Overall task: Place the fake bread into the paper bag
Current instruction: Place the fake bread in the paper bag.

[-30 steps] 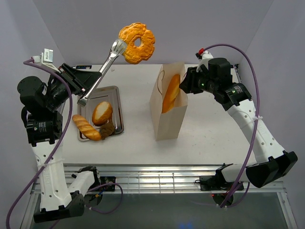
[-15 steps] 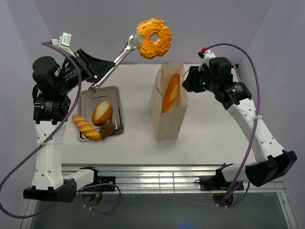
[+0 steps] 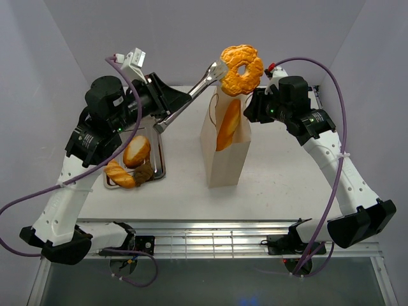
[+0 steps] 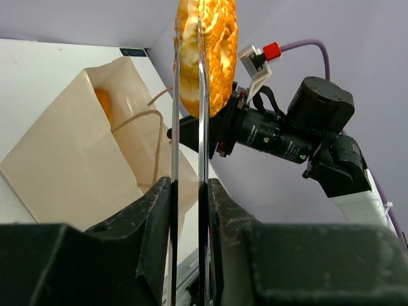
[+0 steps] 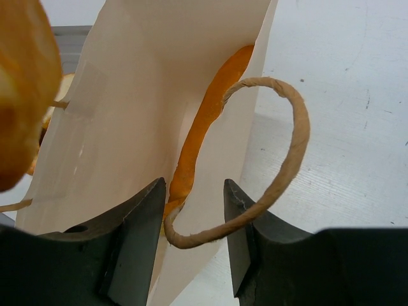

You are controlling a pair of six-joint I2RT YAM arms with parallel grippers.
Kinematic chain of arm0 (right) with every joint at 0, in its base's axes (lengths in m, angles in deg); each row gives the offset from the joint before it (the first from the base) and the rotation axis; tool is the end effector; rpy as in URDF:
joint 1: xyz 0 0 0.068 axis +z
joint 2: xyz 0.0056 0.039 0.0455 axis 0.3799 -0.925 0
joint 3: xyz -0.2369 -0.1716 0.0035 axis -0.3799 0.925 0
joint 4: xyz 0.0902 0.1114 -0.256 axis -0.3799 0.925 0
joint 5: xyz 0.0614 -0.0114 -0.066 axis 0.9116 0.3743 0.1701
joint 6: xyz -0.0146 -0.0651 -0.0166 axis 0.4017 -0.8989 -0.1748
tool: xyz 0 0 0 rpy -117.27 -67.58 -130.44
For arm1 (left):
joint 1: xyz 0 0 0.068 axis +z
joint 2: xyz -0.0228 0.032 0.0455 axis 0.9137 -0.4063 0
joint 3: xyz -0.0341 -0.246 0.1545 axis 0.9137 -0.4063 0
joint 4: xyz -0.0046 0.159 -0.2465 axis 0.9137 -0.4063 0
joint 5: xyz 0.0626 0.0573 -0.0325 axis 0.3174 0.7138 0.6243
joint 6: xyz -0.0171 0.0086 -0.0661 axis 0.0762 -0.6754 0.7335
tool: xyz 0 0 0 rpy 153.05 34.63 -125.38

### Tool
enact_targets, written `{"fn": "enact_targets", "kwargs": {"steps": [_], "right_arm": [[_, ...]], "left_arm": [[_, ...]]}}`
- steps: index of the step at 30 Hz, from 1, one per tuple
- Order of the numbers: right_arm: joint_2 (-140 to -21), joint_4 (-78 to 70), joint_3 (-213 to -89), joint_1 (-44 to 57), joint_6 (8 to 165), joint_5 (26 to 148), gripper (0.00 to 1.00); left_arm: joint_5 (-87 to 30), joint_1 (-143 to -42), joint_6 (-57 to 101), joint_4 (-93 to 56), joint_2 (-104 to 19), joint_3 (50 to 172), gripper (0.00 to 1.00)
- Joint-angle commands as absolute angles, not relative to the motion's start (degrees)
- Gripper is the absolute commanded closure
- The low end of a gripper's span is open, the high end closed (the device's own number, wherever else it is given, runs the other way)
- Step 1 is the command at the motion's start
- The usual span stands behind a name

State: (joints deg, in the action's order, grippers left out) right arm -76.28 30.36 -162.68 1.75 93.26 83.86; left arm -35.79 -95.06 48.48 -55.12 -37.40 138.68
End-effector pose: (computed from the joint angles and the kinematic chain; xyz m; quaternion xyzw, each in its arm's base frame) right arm 0.3064 0.1414 0.4470 -0.0969 0.8336 0.2030 0.5046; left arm 0.2243 -0.1417 0.5584 0.0312 0.7367 -0.4549 0.4993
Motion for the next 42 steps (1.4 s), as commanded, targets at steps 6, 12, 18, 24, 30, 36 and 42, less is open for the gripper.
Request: {"fn": "enact_targets", "kwargs": {"steps": [6,12,18,24,30,36,42], "right_arm": [[-76.10,28.11,-164.47,1.41,93.52,82.42,0.53],[-76.02,27.58,-163.50,1.23,93.43,82.07,0.55],[-76.19,27.14,-163.33,0.97,93.60,82.42,0.56],[-76.81,26.88,-163.50,0.97,93.69,82.86,0.58],[-77.25,26.88,-164.21,0.88,93.69,83.04,0.59],[-77.60,26.88,-164.21,0.88,93.69,83.39,0.59],[-77.95,26.62,-164.38,0.88,93.87,83.74,0.59]], "left_arm": [[-21.01,-107.23,49.53,-57.32,-32.12,135.71,1.00],[-15.56,-107.95,50.59,-61.44,-28.78,133.86,1.00],[-14.59,-107.95,51.82,-62.85,-26.40,131.22,1.00],[-13.36,-107.95,51.56,-66.18,-27.37,132.89,1.00],[-12.66,-107.95,51.03,-69.36,-29.74,134.48,1.00],[-13.36,-108.21,50.59,-69.71,-30.18,135.09,1.00],[-14.15,-108.30,50.59,-69.45,-30.01,134.56,0.80]]}}
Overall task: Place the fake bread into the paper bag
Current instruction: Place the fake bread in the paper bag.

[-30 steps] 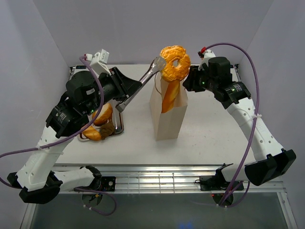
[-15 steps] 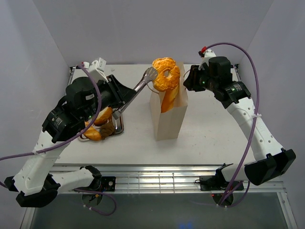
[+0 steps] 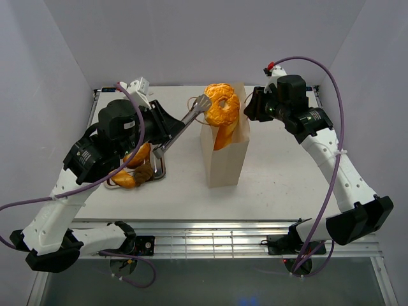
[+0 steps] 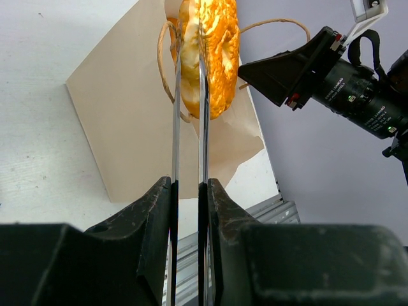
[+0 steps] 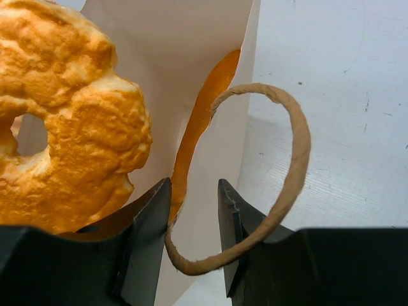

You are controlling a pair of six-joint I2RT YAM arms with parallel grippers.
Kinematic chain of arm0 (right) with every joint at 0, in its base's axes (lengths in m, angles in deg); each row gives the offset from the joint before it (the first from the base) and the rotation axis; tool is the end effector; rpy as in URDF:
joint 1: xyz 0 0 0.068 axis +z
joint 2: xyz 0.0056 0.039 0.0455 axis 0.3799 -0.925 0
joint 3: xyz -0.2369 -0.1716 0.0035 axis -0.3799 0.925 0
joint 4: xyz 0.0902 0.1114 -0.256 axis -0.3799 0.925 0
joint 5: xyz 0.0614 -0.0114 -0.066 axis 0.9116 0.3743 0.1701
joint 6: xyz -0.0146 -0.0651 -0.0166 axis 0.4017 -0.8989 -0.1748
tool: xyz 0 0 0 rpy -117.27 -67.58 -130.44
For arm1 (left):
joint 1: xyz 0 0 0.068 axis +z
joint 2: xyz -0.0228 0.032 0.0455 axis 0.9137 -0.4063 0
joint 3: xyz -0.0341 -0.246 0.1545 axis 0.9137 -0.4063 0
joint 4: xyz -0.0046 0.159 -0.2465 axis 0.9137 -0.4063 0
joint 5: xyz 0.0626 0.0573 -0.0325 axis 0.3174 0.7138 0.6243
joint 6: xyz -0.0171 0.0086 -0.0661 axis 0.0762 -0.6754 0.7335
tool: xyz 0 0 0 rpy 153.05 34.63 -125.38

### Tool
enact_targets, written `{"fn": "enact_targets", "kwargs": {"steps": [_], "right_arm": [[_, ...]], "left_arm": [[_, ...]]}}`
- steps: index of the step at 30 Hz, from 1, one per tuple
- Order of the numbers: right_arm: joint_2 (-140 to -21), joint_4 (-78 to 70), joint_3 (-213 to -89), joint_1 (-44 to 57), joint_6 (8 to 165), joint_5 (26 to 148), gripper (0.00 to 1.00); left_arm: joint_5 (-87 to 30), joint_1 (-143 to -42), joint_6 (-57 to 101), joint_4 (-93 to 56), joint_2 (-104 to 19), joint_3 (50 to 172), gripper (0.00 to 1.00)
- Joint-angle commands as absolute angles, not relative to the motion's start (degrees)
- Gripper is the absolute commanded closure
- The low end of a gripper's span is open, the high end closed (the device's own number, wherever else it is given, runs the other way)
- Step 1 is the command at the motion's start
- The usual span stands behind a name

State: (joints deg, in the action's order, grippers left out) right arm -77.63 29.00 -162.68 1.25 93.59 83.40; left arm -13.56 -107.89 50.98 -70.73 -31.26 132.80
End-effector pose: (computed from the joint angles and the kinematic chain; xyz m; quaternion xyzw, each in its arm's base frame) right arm 0.3161 0.1419 0.4422 -0.0887 0.8345 0.1991 0.5061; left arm 0.1754 -0.1488 0.5138 -0.0264 0.8208 -0.3410 0.4575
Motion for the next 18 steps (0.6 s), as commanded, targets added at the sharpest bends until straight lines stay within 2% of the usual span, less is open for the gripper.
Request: {"fn": "enact_targets", "kwargs": {"steps": [1,4,8,18], "right_arm": [[-78.04,26.70,-164.38,0.88,93.87,83.74,0.59],[-78.30,26.62,-164.38,0.88,93.87,84.09,0.59],[-78.30,26.62,-164.38,0.97,93.78,83.91,0.59],[-78.04,26.79,-164.03,0.79,93.69,83.65,0.59]], "left_arm": [[-14.06,-108.30,50.59,-69.36,-30.00,134.48,0.77],[-14.06,-108.30,50.24,-69.18,-29.83,134.47,0.66],[-13.62,-108.30,49.89,-68.92,-29.57,134.30,0.58],[-14.32,-108.30,49.10,-67.52,-29.21,133.51,0.46]]}}
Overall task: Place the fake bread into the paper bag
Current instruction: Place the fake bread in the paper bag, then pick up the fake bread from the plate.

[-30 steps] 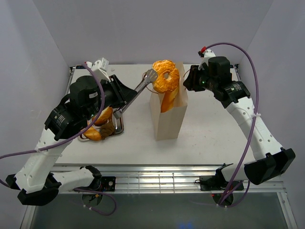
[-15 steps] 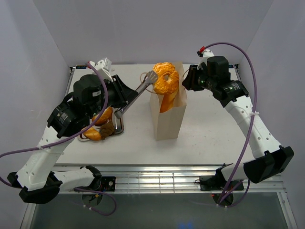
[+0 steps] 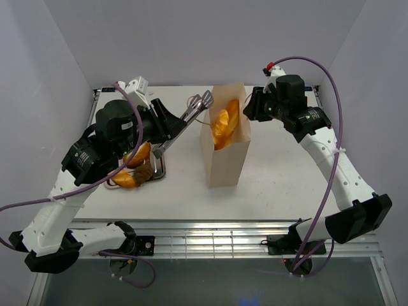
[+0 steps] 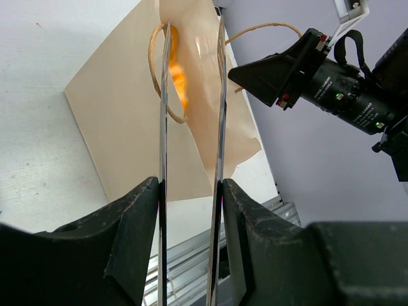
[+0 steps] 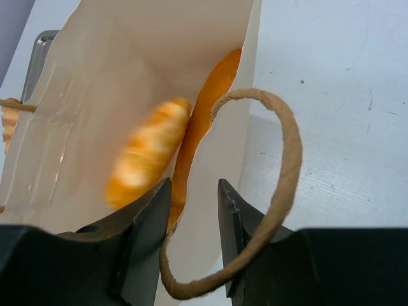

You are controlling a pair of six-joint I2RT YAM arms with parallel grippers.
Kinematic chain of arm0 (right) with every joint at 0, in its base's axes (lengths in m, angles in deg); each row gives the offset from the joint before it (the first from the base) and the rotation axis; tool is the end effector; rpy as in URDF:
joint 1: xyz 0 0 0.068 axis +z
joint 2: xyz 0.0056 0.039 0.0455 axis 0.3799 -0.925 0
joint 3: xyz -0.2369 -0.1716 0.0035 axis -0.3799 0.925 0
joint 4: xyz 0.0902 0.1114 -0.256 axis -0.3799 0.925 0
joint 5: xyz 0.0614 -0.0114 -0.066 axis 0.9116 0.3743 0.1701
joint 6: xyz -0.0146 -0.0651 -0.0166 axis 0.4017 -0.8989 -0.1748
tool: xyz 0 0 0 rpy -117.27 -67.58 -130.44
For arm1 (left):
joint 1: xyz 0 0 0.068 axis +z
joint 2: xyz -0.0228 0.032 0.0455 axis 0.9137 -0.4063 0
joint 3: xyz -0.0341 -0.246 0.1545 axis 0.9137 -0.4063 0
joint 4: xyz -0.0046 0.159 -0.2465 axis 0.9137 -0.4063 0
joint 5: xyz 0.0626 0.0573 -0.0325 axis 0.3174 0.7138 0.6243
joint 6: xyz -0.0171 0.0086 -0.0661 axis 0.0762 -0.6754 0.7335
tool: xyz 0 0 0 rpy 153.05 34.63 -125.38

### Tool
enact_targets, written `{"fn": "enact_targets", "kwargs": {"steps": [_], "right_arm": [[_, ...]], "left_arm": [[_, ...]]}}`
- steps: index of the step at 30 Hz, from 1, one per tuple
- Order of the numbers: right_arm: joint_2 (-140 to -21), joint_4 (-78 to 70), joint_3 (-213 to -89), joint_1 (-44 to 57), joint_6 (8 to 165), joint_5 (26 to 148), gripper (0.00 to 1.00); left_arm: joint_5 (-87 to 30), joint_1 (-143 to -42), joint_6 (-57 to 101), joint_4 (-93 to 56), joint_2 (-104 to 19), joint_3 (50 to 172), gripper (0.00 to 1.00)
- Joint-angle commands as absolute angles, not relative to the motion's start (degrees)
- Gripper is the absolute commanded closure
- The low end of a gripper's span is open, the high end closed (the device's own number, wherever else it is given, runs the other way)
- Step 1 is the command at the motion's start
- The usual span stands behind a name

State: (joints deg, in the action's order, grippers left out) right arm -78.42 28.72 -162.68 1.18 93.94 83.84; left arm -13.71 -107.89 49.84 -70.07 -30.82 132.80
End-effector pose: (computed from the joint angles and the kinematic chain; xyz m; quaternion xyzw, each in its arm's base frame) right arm 0.3204 0.1438 0.4383 -0.0878 0.8369 0.2022 0.5009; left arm 0.1734 -0.1472 0.5168 -0.0181 0.8156 -0.3426 0.4659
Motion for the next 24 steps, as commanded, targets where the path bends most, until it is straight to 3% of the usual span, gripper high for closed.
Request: {"fn": "enact_targets", "kwargs": {"steps": [1,15,24], "right_arm": [[-78.04,26.79,-164.03,0.79,93.69,83.56,0.59],[-78.39,26.70,-164.03,0.70,93.17,84.62,0.59],[-78.65,25.92,-163.42,0.70,93.16,86.64,0.59]], "left_arm": [[-14.50,-108.21,49.10,-67.34,-29.21,133.51,0.46],[-14.24,-108.30,44.70,-62.15,-29.13,142.46,0.46],[2.88,-108.30,47.22,-67.13,-23.42,144.05,0.46]]}}
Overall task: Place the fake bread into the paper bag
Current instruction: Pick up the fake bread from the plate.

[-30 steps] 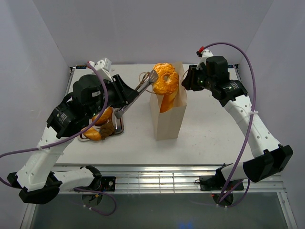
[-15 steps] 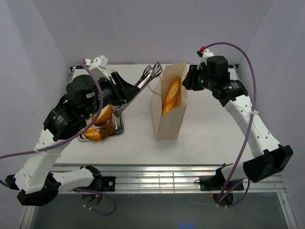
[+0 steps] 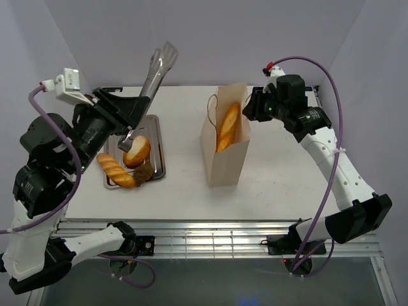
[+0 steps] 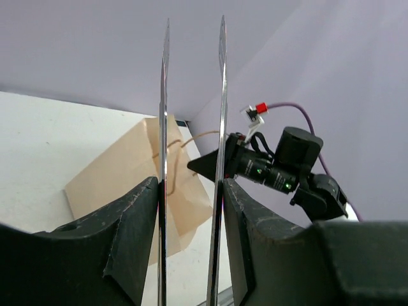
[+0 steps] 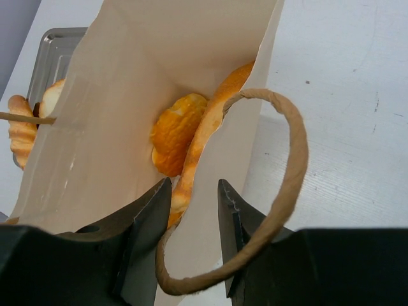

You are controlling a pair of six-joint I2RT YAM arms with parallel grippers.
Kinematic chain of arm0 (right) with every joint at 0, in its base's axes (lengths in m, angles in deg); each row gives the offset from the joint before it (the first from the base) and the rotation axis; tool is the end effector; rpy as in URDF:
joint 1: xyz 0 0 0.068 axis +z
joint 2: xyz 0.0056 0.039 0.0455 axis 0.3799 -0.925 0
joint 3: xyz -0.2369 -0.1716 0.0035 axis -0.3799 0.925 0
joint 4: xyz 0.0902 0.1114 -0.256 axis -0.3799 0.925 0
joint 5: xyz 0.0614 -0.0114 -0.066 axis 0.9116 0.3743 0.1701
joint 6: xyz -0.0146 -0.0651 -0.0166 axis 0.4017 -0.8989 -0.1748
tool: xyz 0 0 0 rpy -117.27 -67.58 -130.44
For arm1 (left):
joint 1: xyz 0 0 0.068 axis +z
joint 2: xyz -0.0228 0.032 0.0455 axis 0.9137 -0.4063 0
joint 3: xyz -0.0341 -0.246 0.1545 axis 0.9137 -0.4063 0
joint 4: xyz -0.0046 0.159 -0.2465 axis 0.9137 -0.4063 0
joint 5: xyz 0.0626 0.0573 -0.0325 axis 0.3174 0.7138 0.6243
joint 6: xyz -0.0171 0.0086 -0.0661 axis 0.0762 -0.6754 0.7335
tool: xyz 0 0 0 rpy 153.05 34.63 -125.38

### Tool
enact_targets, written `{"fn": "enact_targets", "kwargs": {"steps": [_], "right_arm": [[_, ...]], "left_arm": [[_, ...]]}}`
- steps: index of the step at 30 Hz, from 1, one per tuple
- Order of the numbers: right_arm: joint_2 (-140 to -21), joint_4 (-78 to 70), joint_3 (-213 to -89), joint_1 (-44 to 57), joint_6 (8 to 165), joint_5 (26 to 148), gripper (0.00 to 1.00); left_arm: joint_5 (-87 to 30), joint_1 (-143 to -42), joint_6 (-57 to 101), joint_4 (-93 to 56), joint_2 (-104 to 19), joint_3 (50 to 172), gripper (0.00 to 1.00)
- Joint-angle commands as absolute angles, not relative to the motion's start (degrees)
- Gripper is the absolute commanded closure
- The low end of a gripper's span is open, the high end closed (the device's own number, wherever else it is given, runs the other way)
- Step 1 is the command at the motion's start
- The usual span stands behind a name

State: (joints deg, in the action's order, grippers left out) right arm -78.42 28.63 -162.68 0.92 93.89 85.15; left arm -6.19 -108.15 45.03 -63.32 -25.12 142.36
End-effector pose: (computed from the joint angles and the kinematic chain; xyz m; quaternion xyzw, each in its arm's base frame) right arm 0.3206 0.1435 0.4385 -0.0923 0.8358 0.2101 0.4988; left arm 0.1208 -0.0913 0.6006 -0.0452 0.6902 -0.3819 0.6130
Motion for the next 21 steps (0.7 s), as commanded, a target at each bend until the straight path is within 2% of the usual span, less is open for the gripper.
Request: {"fn": "enact_targets", "kwargs": {"steps": [1,2,6,16,21], "right_arm": [[-78.57,25.91,-163.24,0.70,93.25,87.07,0.59],[-78.57,25.57,-162.98,0.70,93.34,87.17,0.59],[-78.30,24.69,-161.84,0.70,93.69,88.22,0.58],[-77.42,23.11,-159.91,0.70,94.13,89.98,0.58],[-76.81,21.96,-157.88,0.61,94.57,90.86,0.58]], "left_arm": [[5.34,-108.30,48.73,-69.60,-23.24,144.40,0.46],[10.06,-108.30,50.48,-72.15,-23.24,144.58,0.46],[16.25,-108.30,57.17,-85.67,-24.38,144.23,0.45],[18.63,-108.30,67.72,-100.37,-21.48,133.34,0.48],[15.47,-108.30,68.60,-101.09,-18.85,126.75,0.49]]}}
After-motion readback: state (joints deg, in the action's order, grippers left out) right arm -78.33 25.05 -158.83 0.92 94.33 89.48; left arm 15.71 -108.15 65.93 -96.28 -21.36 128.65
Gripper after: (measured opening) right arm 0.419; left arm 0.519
